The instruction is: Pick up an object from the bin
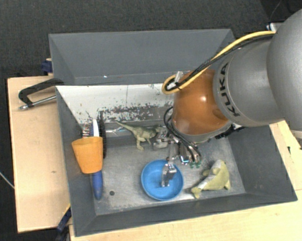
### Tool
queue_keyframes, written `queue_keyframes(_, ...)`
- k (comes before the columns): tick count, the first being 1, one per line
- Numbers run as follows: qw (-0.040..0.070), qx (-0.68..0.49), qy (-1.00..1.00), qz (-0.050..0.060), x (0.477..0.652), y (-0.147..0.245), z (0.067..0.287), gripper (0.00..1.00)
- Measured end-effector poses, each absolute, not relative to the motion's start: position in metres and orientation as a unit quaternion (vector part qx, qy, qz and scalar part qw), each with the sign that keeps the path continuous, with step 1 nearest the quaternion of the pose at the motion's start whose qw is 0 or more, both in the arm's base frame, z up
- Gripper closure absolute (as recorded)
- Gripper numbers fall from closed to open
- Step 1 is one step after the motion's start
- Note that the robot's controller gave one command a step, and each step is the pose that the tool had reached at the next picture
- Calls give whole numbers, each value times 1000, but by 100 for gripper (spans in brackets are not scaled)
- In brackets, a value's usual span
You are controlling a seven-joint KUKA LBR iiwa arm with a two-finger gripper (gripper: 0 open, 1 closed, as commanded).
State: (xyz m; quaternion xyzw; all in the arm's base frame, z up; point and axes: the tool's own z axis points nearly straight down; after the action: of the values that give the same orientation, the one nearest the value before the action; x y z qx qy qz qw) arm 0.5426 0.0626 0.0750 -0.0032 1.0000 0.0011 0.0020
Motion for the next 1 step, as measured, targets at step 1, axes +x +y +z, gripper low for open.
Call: queue_keyframes(1,2,-3,1000,1,544,64,76,0)
